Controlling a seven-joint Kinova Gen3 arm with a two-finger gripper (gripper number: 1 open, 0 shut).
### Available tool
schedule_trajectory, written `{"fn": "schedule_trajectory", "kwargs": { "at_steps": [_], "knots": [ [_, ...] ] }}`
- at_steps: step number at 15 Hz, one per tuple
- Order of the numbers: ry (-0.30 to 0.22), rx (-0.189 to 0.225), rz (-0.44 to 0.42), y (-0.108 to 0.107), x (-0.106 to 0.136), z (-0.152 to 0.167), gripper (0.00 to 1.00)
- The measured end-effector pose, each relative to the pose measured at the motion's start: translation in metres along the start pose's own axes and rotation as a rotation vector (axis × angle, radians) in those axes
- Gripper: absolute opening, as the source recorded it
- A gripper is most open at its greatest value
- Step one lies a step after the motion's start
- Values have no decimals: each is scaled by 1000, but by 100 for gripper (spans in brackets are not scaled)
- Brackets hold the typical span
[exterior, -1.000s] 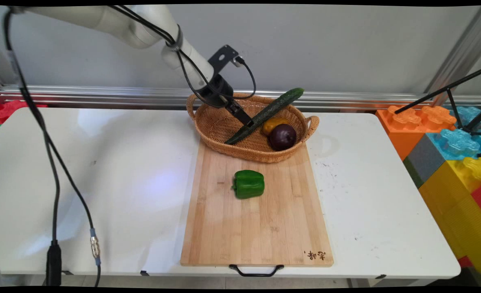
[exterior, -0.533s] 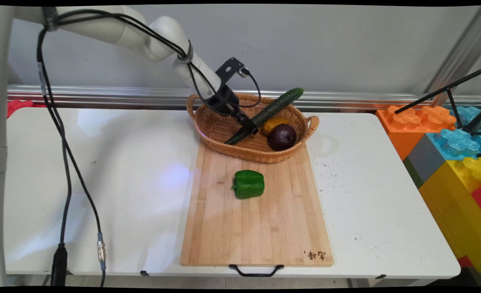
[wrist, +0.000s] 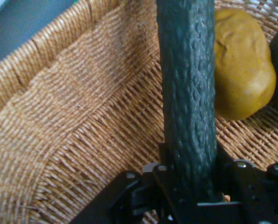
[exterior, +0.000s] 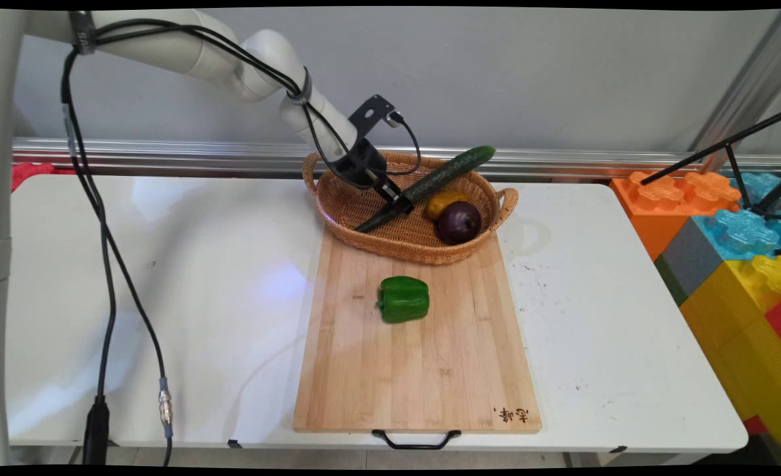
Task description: Place the picked object on the cutting board
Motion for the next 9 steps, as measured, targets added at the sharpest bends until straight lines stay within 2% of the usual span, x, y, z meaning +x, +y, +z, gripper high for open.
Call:
{"fn": "schedule_trajectory", "kwargs": {
  "at_steps": [6, 9],
  "knots": [
    [75, 51, 35, 13, 14, -50, 0],
    [116, 55, 92, 38, 26, -79, 0]
  ]
}}
